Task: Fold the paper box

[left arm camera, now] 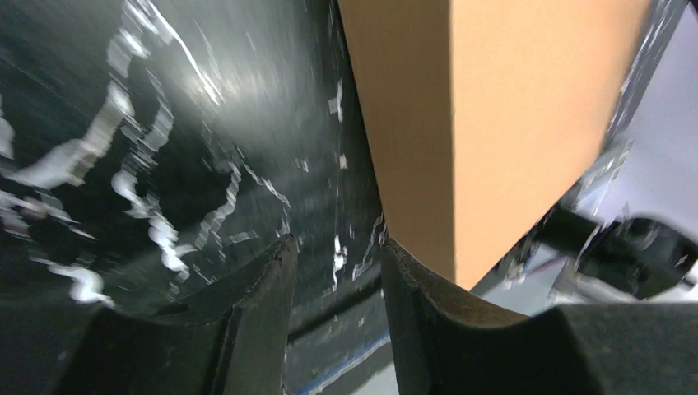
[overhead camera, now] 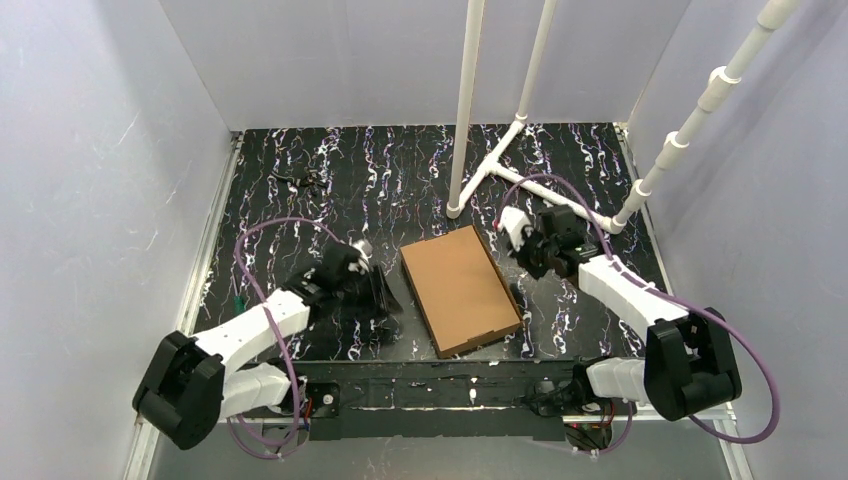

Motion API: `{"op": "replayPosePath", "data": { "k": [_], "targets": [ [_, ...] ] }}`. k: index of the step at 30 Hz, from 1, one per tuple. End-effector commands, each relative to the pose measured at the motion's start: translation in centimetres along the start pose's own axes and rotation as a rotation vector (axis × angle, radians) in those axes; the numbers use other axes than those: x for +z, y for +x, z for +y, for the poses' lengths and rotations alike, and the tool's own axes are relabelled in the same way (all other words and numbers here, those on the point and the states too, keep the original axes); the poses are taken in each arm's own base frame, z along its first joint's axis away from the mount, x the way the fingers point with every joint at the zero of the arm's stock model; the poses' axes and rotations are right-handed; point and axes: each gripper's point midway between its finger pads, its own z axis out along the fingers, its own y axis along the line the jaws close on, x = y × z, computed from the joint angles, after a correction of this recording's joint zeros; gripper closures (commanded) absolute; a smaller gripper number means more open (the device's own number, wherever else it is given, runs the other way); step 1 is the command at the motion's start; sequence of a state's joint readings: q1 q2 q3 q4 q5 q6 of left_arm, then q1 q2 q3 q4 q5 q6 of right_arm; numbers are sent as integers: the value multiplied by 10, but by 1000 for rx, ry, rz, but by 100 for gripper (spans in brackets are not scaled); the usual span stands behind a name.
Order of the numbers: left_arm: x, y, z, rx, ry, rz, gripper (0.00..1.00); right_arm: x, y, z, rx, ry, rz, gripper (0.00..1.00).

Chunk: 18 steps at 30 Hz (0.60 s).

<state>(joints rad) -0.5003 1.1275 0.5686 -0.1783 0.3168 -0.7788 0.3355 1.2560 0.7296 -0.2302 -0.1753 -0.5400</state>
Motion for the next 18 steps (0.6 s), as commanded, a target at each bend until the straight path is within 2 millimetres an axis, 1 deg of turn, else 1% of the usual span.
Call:
{"op": "replayPosePath", "data": {
  "k": [1, 3, 5, 6, 7, 9, 11, 14, 15, 17, 18],
  "targets": [
    [17, 43, -18, -34, 36, 71, 60, -1, 37, 76, -92, -276, 121, 92],
    [31, 51, -29, -24, 50, 85, 61, 2, 28, 103, -137, -336, 108, 93],
    [43, 55, -43, -5, 60, 111, 61, 2, 17, 124, -162, -376, 75, 93],
    [47, 54, -53, 22, 64, 117, 61, 3, 11, 128, -163, -378, 60, 93],
    [52, 55, -57, 31, 60, 126, 61, 3, 8, 124, -159, -356, 60, 92],
    [54, 51, -60, 45, 49, 117, 61, 4, 8, 98, -159, -236, 103, 89],
    [48, 49, -52, 54, 18, 93, 60, -2, 14, 65, -125, -117, 147, 82],
    [30, 45, -29, 69, -64, 36, 56, -20, 23, 21, -100, 35, 175, 59],
    [21, 44, -24, 72, -73, 20, 54, -27, 21, 11, -85, 64, 156, 52],
    [9, 46, -12, 65, -95, -4, 51, -41, 12, -3, -64, 107, 108, 35],
    [3, 45, -9, 60, -90, -21, 49, -45, 3, -4, -54, 98, 70, 27]
  ]
}}
